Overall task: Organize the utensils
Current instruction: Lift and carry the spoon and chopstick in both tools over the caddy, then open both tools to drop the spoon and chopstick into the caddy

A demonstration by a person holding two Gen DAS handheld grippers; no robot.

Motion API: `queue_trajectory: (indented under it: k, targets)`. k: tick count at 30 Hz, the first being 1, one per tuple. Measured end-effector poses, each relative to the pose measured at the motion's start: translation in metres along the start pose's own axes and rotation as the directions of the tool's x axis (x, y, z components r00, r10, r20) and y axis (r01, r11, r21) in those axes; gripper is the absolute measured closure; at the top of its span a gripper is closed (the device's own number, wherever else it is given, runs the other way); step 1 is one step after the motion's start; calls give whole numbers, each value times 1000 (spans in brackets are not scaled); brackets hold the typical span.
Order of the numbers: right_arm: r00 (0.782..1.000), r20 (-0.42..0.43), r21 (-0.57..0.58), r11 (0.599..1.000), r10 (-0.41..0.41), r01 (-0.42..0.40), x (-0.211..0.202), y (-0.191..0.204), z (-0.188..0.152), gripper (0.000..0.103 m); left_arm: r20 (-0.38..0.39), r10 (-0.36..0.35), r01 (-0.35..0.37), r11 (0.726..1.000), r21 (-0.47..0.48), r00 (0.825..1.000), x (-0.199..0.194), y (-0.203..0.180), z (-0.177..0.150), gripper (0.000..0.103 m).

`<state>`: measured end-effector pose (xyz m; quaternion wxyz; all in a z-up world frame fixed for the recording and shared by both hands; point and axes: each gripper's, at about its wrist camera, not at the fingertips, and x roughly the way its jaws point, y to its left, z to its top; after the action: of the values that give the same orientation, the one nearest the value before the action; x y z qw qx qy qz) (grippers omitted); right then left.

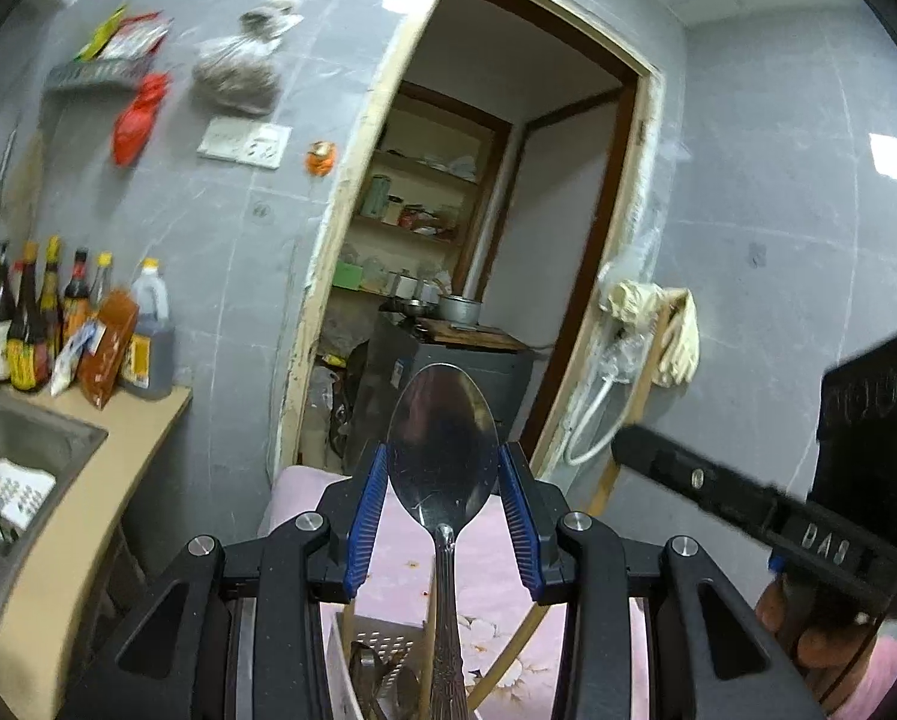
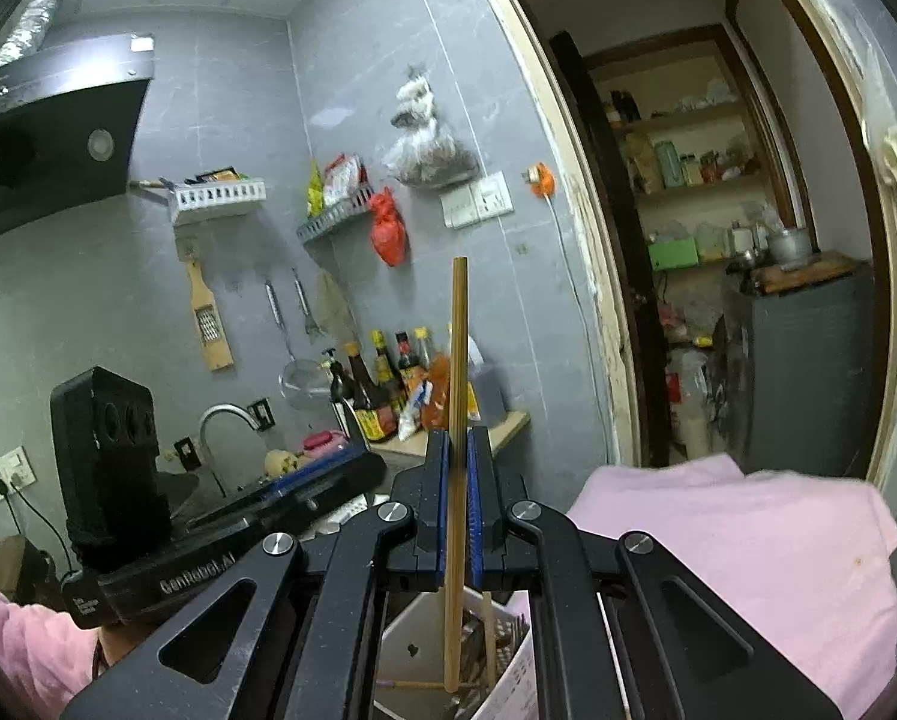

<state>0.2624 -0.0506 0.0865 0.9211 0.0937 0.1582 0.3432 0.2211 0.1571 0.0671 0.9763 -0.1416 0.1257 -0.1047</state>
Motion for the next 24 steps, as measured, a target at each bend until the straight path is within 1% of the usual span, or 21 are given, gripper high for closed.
queue_trajectory:
  k: [2,6,11,16,24]
  targets:
    - [1000,-16,9,1000,-6,6,5,-4,-10,98,13,24,-24,999,-21,1000,3,6,-6,67]
    - [999,-52,17,1000,-14,15,14,-6,-26,98,22,75,-74,997,-32,997,8,10,-18,67]
    - [996,-81,4,1000,-24,24,17,-7,-38,98,48,125,-124,992,-18,991,7,6,-28,67]
    - [995,-101,11,1000,-27,28,21,-9,-47,98,74,147,-147,989,-10,986,3,-1,-35,67]
    - [991,-135,47,999,-12,18,22,-17,-58,98,56,159,-157,987,-35,986,-1,-1,-49,67]
